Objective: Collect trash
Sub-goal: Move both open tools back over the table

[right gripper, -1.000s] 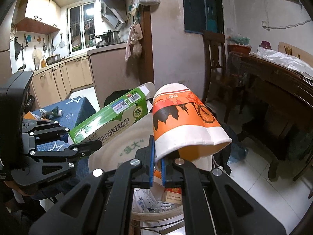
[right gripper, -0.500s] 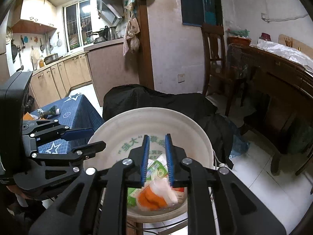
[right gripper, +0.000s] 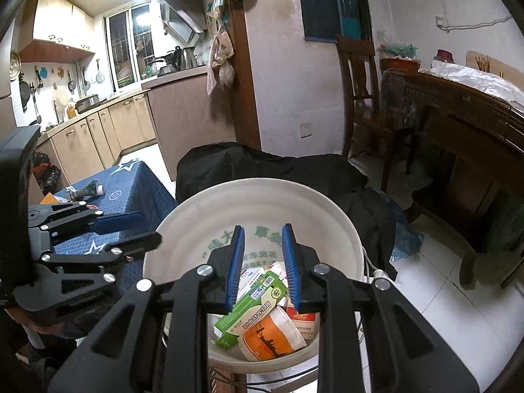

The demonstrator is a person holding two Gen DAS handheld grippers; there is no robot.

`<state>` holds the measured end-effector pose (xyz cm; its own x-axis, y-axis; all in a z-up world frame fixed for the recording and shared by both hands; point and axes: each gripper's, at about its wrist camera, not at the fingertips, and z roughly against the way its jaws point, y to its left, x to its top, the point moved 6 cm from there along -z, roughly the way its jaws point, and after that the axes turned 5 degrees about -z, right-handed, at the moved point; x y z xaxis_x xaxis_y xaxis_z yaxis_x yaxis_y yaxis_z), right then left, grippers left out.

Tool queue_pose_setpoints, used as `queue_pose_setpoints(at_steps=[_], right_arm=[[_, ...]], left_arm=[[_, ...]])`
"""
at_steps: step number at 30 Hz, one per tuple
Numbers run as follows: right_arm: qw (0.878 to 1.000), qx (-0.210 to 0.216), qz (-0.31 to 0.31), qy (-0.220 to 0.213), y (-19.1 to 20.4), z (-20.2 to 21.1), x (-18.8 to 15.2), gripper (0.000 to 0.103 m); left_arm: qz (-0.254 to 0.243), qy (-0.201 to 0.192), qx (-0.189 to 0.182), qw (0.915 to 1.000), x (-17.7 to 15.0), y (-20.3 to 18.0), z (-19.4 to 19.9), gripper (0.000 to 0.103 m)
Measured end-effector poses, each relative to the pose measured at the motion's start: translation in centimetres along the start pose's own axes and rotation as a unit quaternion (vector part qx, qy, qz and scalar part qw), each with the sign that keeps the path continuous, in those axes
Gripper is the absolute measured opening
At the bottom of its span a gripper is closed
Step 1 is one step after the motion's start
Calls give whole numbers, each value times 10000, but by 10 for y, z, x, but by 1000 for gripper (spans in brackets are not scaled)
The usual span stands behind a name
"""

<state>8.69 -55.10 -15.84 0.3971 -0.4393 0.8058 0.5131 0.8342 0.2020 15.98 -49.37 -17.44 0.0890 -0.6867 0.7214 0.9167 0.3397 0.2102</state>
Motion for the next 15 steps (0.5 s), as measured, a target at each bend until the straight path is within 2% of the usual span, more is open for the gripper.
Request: queue_pose_setpoints(at_steps=[7,15], right_arm=[[9999,132,76,38,14,-5,-2,22],[9974,542,467,74,69,-12,-5,22]], left_arm=[[338,60,172,9993,-20,28,10,35],[635,23,514,9967,-48,65,33,35]])
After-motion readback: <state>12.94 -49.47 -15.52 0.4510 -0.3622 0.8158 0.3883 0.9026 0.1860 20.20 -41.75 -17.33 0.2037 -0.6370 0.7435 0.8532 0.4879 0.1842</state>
